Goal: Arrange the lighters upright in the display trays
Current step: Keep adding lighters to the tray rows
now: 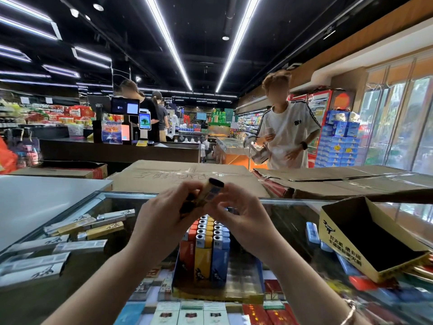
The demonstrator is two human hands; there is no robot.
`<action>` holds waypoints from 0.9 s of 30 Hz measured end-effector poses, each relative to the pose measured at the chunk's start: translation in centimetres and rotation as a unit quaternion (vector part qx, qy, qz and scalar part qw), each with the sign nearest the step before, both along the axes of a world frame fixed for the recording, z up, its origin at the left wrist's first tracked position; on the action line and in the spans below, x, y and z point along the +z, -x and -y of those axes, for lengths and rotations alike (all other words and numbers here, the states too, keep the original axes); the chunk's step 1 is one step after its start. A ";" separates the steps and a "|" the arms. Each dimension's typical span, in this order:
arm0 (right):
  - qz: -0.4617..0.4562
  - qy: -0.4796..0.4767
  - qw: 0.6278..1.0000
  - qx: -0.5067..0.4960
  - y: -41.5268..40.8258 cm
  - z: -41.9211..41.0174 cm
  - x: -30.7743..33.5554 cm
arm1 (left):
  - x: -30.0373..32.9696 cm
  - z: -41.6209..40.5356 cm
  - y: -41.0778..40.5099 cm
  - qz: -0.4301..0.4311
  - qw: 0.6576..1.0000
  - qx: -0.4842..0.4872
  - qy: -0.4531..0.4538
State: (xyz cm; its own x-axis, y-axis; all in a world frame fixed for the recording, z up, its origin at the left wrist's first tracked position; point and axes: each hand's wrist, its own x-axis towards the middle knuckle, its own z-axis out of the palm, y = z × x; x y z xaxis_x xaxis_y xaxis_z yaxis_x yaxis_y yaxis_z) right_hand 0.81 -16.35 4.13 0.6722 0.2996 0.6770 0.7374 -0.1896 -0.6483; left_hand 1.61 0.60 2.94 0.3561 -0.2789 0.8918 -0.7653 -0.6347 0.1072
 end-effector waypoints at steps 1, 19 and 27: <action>0.004 -0.010 1.000 0.003 0.0 -0.1 0.0 | 0.0 0.0 0.0 0.020 0.999 0.022 -0.022; -0.125 -0.097 0.986 0.058 -0.4 1.6 0.7 | 0.1 -0.4 -0.2 0.002 0.999 0.049 -0.022; -0.108 0.085 0.991 0.004 -0.4 1.9 0.8 | 0.3 -0.3 -0.1 0.028 0.999 0.025 0.010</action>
State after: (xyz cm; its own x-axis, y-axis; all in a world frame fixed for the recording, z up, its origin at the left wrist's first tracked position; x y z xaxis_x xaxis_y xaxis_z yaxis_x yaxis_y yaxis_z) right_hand 1.20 -18.25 4.95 0.7925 0.4031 0.4577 0.5877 -0.3040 -0.7498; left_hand 1.66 0.95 3.25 0.3193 -0.2444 0.9156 -0.7373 -0.6710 0.0780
